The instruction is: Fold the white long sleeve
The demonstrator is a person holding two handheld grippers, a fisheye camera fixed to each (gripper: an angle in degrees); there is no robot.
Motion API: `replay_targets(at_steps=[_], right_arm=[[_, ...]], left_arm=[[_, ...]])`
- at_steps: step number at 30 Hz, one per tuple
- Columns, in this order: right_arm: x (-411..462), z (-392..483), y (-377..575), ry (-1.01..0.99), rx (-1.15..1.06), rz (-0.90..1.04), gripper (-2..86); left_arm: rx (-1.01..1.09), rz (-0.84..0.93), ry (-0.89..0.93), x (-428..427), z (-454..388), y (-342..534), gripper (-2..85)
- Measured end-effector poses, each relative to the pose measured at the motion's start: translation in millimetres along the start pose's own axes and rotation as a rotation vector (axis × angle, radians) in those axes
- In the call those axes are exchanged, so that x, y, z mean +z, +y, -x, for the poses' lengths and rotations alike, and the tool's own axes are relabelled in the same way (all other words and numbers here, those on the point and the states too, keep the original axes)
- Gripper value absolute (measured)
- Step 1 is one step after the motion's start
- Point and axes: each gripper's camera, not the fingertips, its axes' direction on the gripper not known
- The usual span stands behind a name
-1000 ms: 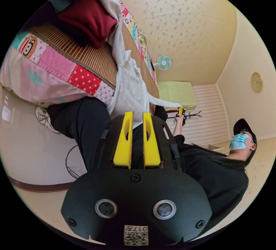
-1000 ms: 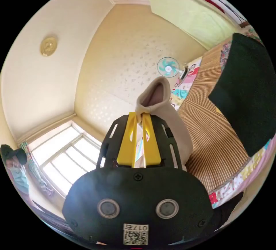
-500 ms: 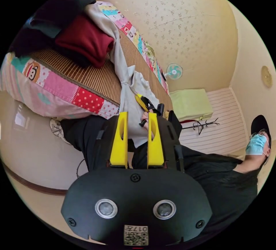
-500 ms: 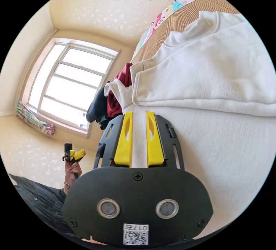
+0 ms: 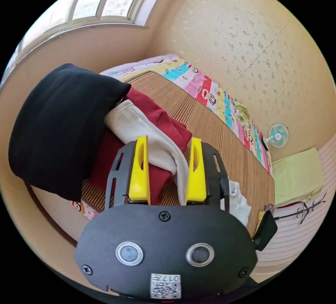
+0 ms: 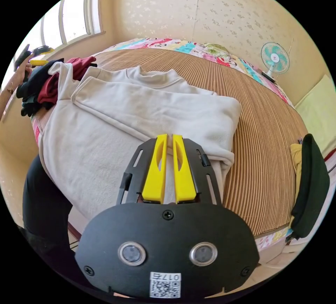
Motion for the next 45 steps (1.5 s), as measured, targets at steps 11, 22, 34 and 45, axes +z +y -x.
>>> replay_targets(at_steps=[11,22,34,45], right_arm=[[23,62,7,0.149,-0.065,-0.022,2.6],[25,68,-1,0.18,-0.073,0.006,2.3],[-80,-20,117,-0.161,0.387,-0.035,6.9],[15,-52,-16,-0.062,0.227,0.242,6.3]], left_arm=[[-0.177,-0.1,0.458,35,18,47,4.2],[0.701,0.479,0.745,108,-292,313,6.9],[0.447,0.29,0.254,39,-60,451,8.1],[0.5,0.538,-0.058,144,-104,394,4.7]])
